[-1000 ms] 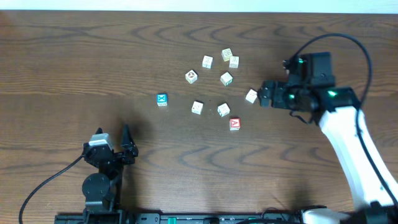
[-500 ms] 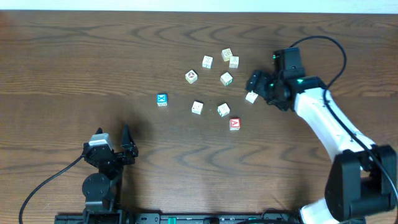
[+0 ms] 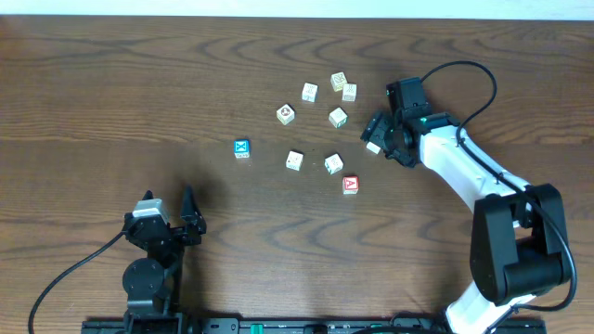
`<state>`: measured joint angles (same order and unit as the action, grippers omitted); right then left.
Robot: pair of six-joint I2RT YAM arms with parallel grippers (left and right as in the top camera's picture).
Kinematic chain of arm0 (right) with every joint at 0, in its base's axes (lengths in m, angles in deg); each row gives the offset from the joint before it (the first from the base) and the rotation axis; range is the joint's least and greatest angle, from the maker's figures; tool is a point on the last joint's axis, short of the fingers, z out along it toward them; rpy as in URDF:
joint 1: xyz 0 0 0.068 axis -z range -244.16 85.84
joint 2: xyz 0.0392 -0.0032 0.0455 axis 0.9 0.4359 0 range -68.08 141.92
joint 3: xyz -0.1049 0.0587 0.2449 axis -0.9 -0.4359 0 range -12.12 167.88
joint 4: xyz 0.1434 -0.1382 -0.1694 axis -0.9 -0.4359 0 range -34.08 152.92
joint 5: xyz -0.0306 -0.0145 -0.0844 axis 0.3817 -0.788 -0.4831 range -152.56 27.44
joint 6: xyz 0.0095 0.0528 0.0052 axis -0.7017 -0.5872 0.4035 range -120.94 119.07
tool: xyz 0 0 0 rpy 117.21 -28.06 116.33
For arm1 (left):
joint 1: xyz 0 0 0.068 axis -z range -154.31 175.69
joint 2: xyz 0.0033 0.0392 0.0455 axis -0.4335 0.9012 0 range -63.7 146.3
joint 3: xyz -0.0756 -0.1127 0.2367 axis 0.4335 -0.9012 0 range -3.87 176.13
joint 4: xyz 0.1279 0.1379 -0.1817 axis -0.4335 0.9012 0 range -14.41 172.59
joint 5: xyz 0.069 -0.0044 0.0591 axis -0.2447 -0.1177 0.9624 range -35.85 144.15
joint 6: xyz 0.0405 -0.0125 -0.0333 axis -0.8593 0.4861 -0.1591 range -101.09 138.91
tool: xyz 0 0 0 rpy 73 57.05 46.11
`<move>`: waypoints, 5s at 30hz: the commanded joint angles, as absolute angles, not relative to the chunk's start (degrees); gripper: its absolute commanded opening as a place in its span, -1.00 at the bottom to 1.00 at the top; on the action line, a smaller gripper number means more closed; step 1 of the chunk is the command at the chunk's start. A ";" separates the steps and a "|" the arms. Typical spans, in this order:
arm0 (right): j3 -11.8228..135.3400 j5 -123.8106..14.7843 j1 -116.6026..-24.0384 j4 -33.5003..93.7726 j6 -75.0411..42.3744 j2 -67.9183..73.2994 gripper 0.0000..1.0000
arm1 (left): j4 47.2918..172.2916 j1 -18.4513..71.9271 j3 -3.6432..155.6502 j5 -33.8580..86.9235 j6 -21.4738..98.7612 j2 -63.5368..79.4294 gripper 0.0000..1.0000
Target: Lift 3 blocks
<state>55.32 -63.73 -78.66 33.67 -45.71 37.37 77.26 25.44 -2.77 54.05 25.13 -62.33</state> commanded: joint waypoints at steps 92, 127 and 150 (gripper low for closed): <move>47.76 -64.32 -87.55 23.02 -23.20 30.18 -0.21 | 79.79 25.61 -3.64 54.64 25.63 -62.29 0.49; 45.46 -60.56 -87.51 24.70 -26.06 30.18 -0.29 | 79.79 25.61 -3.64 54.64 25.63 -62.29 0.49; 51.96 -59.20 -87.58 24.46 -17.27 20.21 0.49 | 79.79 25.61 -3.64 54.64 25.63 -62.29 0.49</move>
<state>51.30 -61.65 -87.42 22.65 -21.01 19.31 77.24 25.44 -2.77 54.05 25.13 -62.31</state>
